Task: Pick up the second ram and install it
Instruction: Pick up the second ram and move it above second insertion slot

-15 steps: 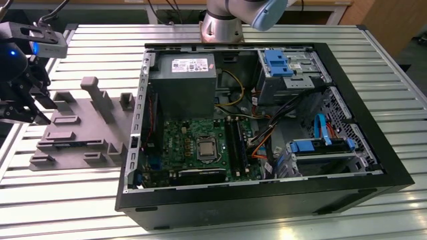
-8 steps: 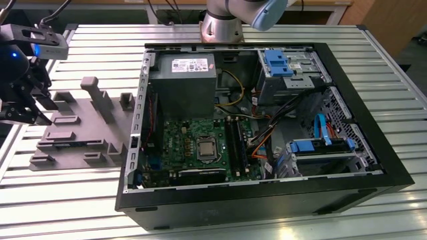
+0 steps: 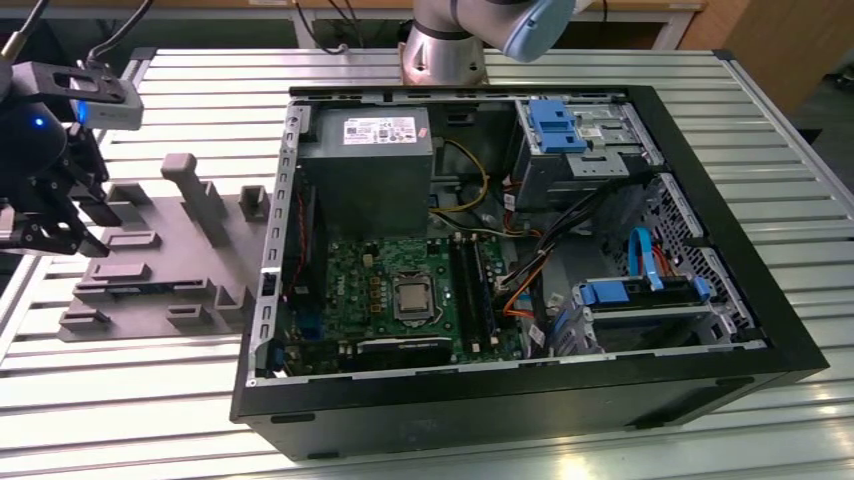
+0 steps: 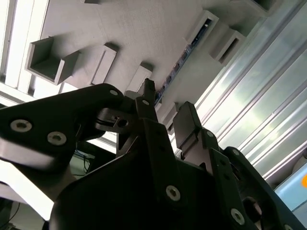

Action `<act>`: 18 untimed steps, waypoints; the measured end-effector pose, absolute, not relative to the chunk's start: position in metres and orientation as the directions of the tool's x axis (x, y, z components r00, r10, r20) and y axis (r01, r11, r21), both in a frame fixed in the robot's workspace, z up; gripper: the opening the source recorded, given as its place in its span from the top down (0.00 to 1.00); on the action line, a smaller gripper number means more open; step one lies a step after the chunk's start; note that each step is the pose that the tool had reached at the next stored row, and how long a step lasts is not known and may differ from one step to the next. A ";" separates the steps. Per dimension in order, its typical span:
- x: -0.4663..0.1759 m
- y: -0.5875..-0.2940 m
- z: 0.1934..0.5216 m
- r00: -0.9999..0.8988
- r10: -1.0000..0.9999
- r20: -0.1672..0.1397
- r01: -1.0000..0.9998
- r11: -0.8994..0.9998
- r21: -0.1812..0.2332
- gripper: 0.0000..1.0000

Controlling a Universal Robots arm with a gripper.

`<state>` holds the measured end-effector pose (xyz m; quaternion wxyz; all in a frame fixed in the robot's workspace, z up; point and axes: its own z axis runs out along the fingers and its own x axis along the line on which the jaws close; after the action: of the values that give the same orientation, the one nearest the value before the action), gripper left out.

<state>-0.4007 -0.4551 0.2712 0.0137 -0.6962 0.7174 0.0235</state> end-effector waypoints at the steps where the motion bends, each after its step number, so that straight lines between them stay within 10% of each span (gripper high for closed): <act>1: -0.401 -0.456 0.263 -0.031 -0.998 -0.052 -0.999 0.030 0.015 0.57; 18: -0.402 -0.457 0.252 -0.032 -0.998 -0.052 -0.999 0.031 0.015 0.57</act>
<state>-0.4024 -0.4568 0.2517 0.0136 -0.6956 0.7180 0.0236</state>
